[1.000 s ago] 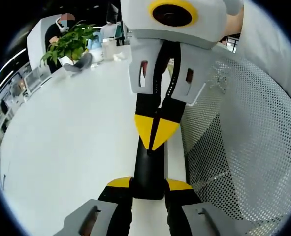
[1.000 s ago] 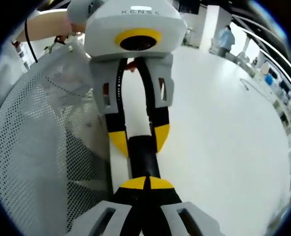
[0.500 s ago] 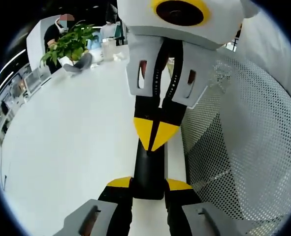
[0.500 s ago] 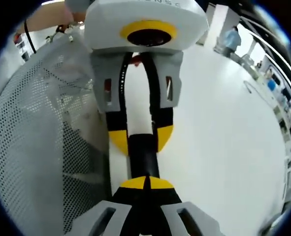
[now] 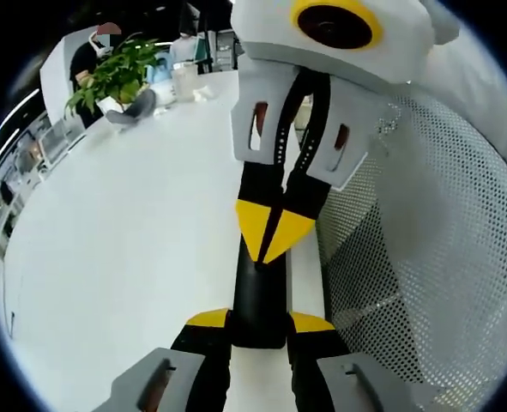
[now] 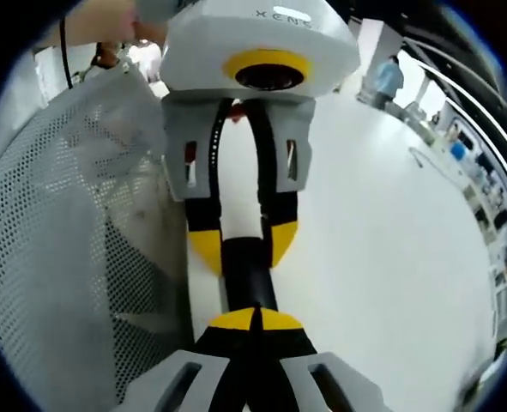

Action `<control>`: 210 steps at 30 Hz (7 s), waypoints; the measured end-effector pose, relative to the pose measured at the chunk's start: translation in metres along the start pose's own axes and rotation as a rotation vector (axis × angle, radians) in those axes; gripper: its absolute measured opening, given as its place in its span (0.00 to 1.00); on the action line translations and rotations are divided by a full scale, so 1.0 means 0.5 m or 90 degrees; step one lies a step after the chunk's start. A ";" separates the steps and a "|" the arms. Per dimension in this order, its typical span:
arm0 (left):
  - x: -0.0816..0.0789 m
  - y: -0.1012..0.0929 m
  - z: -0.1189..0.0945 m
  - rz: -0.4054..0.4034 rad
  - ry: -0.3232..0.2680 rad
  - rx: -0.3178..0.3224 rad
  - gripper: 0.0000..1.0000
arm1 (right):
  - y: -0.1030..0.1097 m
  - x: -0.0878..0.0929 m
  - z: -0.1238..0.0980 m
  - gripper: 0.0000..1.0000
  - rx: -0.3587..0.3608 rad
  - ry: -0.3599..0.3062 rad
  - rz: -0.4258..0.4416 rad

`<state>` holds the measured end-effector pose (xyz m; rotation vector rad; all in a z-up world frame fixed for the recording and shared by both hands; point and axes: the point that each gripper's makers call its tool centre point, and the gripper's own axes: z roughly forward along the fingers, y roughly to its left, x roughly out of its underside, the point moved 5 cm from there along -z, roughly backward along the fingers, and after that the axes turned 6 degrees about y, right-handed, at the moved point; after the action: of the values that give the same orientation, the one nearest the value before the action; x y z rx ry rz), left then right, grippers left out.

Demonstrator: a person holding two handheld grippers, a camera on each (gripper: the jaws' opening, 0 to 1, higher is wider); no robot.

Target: Press the specified remote control buttons in sequence, fully releasing each button before pressing the next.

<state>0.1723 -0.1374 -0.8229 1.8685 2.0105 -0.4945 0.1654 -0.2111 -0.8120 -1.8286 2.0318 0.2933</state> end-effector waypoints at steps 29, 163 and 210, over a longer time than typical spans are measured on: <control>0.004 0.003 0.000 -0.027 -0.017 -0.014 0.25 | -0.010 -0.022 0.009 0.00 -0.042 0.060 -0.113; 0.018 0.038 -0.143 -0.308 -0.231 -0.216 0.47 | -0.026 0.073 0.001 0.22 -0.036 -0.082 0.103; 0.043 0.027 -0.357 -0.437 -0.697 -0.468 1.00 | -0.025 0.072 0.001 0.22 -0.031 -0.088 0.100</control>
<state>0.1810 -0.0319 -0.6767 0.2681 1.5901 -0.6247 0.1752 -0.2452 -0.8265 -1.6295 2.0909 0.5024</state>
